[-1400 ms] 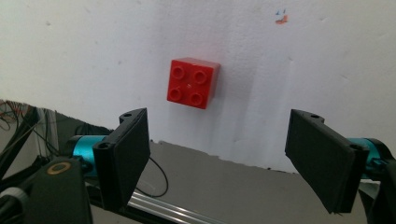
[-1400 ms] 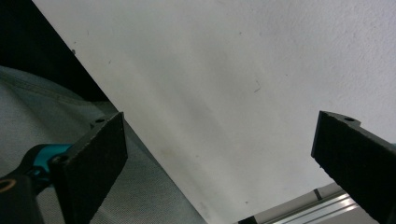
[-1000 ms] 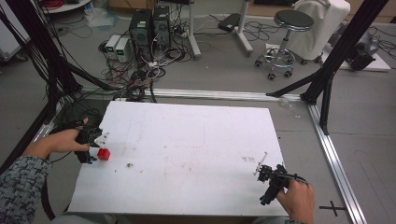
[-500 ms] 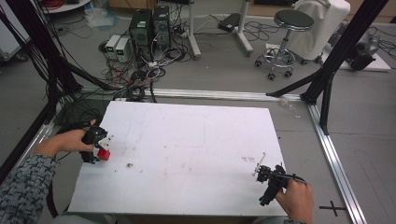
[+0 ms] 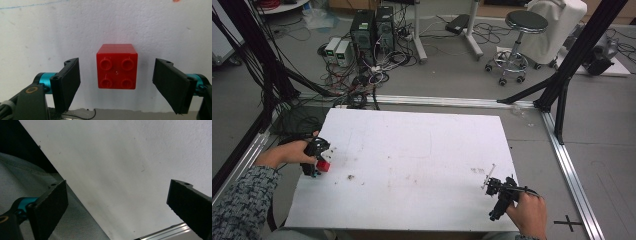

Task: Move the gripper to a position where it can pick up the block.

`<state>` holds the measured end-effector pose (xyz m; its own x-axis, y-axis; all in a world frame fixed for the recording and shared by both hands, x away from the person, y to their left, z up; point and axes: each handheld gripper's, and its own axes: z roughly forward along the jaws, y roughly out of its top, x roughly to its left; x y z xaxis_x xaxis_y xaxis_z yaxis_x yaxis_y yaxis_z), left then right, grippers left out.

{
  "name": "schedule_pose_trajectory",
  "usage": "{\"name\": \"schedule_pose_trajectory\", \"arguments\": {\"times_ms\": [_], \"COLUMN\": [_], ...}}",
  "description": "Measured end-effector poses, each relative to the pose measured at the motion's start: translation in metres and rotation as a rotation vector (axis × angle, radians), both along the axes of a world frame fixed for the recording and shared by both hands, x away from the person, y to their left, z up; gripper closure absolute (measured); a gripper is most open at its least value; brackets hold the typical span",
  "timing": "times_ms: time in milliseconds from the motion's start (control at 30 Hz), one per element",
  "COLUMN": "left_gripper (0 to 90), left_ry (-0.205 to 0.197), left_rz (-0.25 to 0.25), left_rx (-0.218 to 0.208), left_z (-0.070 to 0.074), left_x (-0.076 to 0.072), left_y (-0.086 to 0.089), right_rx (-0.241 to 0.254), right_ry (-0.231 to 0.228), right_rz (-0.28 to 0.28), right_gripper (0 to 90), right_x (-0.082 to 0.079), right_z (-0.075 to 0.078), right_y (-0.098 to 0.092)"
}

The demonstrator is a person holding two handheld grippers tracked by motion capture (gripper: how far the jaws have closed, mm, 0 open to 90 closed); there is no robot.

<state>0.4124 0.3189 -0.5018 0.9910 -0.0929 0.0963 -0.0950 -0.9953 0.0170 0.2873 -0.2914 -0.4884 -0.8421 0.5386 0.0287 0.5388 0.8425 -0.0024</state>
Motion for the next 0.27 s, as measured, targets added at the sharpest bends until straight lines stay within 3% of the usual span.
{"name": "schedule_pose_trajectory", "arguments": {"times_ms": [267], "left_gripper": [22.5], "left_ry": [0.003], "left_rz": [0.008], "left_rx": [-0.011], "left_z": [0.0002], "left_x": [-0.0007], "left_y": [0.0016], "right_rx": [0.001], "right_ry": [-0.003], "right_rz": [0.001], "right_gripper": [3.1], "right_x": [0.0000], "right_z": [0.0012], "right_y": [0.0016]}}
